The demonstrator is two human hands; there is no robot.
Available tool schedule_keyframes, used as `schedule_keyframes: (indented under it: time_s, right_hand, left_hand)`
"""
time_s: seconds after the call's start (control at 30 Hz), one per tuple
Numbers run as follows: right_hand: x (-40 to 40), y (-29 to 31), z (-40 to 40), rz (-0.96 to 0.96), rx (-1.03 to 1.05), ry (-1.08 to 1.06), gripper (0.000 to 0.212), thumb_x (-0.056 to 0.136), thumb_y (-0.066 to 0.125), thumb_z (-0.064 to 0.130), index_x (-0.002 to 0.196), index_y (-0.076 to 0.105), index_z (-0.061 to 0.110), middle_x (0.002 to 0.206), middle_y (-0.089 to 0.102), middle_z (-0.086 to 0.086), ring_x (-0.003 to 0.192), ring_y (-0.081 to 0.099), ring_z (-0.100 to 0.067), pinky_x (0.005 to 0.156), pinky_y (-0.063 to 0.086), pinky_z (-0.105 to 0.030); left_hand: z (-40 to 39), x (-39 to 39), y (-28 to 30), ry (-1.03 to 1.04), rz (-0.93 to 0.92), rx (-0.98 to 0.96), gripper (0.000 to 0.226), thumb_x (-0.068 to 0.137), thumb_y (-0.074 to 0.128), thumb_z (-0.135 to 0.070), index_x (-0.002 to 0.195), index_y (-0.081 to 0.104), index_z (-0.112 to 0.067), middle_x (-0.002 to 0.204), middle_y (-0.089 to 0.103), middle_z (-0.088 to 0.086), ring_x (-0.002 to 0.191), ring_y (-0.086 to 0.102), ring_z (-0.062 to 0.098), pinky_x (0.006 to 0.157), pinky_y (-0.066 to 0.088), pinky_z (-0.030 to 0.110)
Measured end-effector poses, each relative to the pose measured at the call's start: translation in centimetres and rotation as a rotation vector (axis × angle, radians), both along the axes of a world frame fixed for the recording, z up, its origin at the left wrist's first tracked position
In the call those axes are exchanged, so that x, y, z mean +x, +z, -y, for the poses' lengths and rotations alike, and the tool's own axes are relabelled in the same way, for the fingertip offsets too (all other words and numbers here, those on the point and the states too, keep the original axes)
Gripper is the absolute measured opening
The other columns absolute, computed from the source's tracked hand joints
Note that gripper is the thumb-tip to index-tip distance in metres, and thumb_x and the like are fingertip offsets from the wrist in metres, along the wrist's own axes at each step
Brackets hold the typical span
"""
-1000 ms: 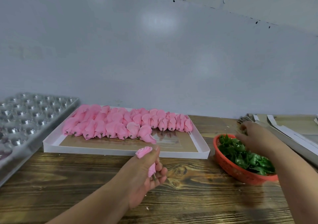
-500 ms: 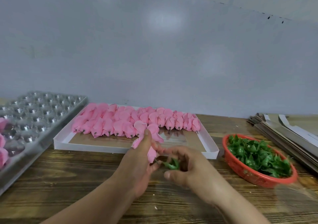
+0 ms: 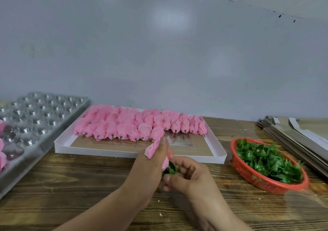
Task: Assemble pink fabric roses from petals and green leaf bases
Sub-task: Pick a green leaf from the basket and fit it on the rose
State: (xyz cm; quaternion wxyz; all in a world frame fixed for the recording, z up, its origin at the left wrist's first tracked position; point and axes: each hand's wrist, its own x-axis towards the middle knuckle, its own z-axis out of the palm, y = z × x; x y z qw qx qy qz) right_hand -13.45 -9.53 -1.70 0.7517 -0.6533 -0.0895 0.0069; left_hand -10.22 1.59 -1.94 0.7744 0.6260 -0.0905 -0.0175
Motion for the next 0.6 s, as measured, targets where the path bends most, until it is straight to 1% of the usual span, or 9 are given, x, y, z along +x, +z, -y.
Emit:
schedule_keyframes:
  time_s: [0.07, 0.17, 0.2, 0.3, 0.37, 0.43, 0.5, 0.57, 0.6]
  right_hand:
    - [-0.02, -0.08, 0.05, -0.037, 0.059, 0.012, 0.033, 0.073, 0.062, -0.021, 0.087, 0.074, 0.006, 0.077, 0.069, -0.017, 0.059, 0.062, -0.019, 0.059, 0.055, -0.027]
    - [-0.08, -0.09, 0.19, -0.076, 0.128, 0.027, 0.039, 0.076, 0.055, -0.024, 0.087, 0.076, 0.007, 0.076, 0.07, -0.015, 0.064, 0.065, -0.021, 0.065, 0.057, -0.028]
    - [-0.15, 0.01, 0.14, -0.081, 0.153, 0.034, 0.04, 0.076, 0.054, -0.025, 0.089, 0.075, 0.006, 0.077, 0.07, -0.015, 0.066, 0.066, -0.021, 0.065, 0.058, -0.028]
    - [-0.26, 0.1, 0.18, -0.098, 0.228, 0.062, 0.049, 0.073, 0.046, -0.031, 0.094, 0.074, 0.004, 0.081, 0.072, -0.015, 0.075, 0.069, -0.02, 0.065, 0.057, -0.026]
    - [-0.22, 0.07, 0.41, -0.106, 0.246, 0.092, 0.056, 0.07, 0.042, -0.034, 0.099, 0.072, 0.003, 0.088, 0.073, -0.017, 0.087, 0.07, -0.022, 0.067, 0.057, -0.026]
    - [-0.15, 0.01, 0.49, -0.119, 0.258, 0.104, 0.053, 0.072, 0.044, -0.031, 0.099, 0.073, 0.005, 0.079, 0.073, -0.012, 0.082, 0.071, -0.022, 0.067, 0.058, -0.025]
    - [-0.09, -0.12, 0.41, -0.151, 0.256, 0.079, 0.038, 0.07, 0.057, -0.018, 0.092, 0.075, 0.007, 0.073, 0.072, -0.009, 0.073, 0.071, -0.021, 0.062, 0.058, -0.023]
    - [-0.03, -0.24, 0.43, -0.191, 0.238, 0.044, 0.025, 0.062, 0.067, -0.003, 0.084, 0.076, 0.003, 0.076, 0.071, -0.017, 0.065, 0.069, -0.021, 0.055, 0.057, -0.023]
    - [-0.01, -0.29, 0.46, -0.203, 0.223, 0.029, 0.024, 0.059, 0.068, 0.0, 0.082, 0.075, 0.0, 0.077, 0.07, -0.02, 0.061, 0.068, -0.021, 0.052, 0.056, -0.023]
  left_hand:
    - [0.23, -0.35, -0.05, -0.01, 0.015, 0.025, 0.062, 0.072, 0.046, -0.08, 0.067, 0.059, -0.02, 0.065, 0.049, 0.007, 0.052, 0.048, 0.015, 0.044, 0.041, 0.024]
    - [0.41, -0.75, 0.03, -0.016, 0.043, 0.043, 0.056, 0.07, 0.044, -0.075, 0.066, 0.06, -0.022, 0.063, 0.053, 0.002, 0.05, 0.049, 0.009, 0.044, 0.04, 0.02]
    - [0.4, -0.81, 0.07, -0.012, 0.053, 0.054, 0.056, 0.067, 0.043, -0.073, 0.069, 0.061, -0.02, 0.063, 0.053, 0.001, 0.051, 0.049, 0.009, 0.046, 0.041, 0.02]
    - [0.16, -0.64, 0.06, 0.015, 0.083, 0.094, 0.072, 0.066, 0.043, -0.072, 0.084, 0.058, -0.003, 0.069, 0.053, 0.004, 0.061, 0.05, 0.011, 0.052, 0.043, 0.022]
    - [-0.03, -0.5, 0.19, 0.018, 0.093, 0.105, 0.076, 0.067, 0.042, -0.072, 0.088, 0.059, -0.001, 0.073, 0.055, 0.006, 0.066, 0.053, 0.012, 0.057, 0.045, 0.024]
    - [-0.07, -0.43, 0.23, 0.013, 0.102, 0.112, 0.071, 0.067, 0.042, -0.073, 0.083, 0.061, -0.007, 0.073, 0.056, 0.007, 0.065, 0.053, 0.013, 0.057, 0.046, 0.026]
    - [0.09, -0.4, 0.13, 0.017, 0.101, 0.088, 0.056, 0.067, 0.043, -0.071, 0.07, 0.062, -0.018, 0.072, 0.057, 0.006, 0.063, 0.054, 0.014, 0.053, 0.046, 0.027]
    - [0.25, -0.35, -0.08, 0.016, 0.085, 0.035, 0.048, 0.067, 0.045, -0.068, 0.063, 0.062, -0.024, 0.072, 0.058, 0.004, 0.061, 0.055, 0.012, 0.051, 0.046, 0.025]
    - [0.27, -0.36, -0.15, 0.006, 0.071, 0.001, 0.047, 0.067, 0.046, -0.068, 0.062, 0.062, -0.024, 0.072, 0.059, 0.003, 0.06, 0.055, 0.012, 0.048, 0.045, 0.024]
